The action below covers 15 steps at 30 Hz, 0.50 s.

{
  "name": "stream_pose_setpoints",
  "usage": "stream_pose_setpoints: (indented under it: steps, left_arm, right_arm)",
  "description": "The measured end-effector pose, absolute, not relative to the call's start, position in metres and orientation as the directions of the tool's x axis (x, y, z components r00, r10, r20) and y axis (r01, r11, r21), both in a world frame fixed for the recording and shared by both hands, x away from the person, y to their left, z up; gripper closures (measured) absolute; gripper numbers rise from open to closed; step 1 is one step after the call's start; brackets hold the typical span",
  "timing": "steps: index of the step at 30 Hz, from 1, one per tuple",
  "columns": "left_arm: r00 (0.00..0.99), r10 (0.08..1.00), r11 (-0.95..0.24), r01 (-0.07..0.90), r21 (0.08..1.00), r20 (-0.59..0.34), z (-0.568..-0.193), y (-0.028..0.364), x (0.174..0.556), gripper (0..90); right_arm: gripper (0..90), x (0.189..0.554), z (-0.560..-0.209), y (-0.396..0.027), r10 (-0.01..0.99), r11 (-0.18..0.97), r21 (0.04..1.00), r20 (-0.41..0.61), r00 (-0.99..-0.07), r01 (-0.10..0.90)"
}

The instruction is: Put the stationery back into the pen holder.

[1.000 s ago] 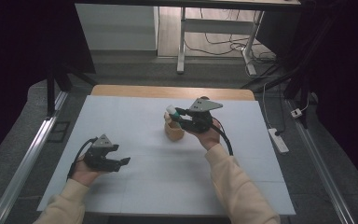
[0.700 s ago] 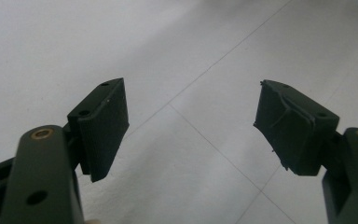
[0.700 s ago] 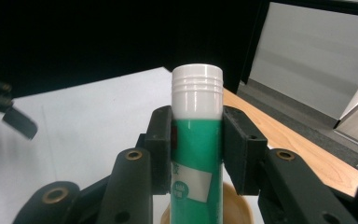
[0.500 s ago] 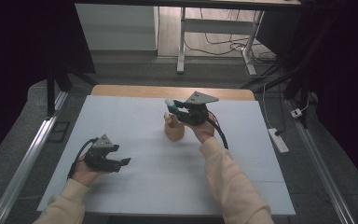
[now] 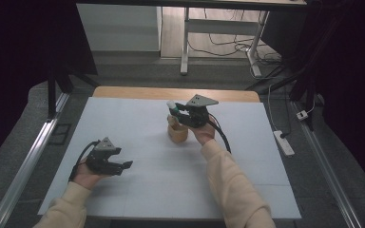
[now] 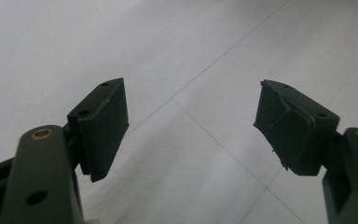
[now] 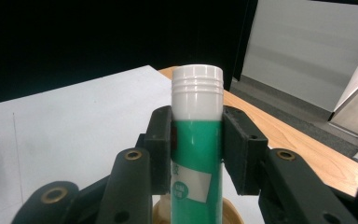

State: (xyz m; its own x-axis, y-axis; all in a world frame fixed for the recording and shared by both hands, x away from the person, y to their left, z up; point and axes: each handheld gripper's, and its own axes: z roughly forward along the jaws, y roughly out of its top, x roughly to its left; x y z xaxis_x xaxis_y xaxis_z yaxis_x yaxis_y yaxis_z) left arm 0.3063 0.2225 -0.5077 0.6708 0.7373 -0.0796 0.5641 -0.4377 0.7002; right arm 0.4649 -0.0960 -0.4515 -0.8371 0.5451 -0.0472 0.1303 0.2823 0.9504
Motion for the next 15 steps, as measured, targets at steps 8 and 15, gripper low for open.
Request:
stream_pose_setpoints:
  steps: [8, 15]
  left_arm:
    - [0.673, 0.736, -0.441, 0.562, 0.700, -0.076, -0.5075, 0.2223, 0.3059, 24.9]
    - [0.673, 0.736, -0.444, 0.561, 0.698, -0.073, -0.5078, 0.2216, 0.3060, 24.9]
  right_arm:
    - [57.2, 0.4625, -0.4532, -0.0970, 0.537, 0.280, 0.952, -0.046, -0.843, 0.126]
    - [41.9, 0.4554, -0.4514, -0.1045, 0.569, 0.275, 0.952, -0.052, -0.820, 0.131]
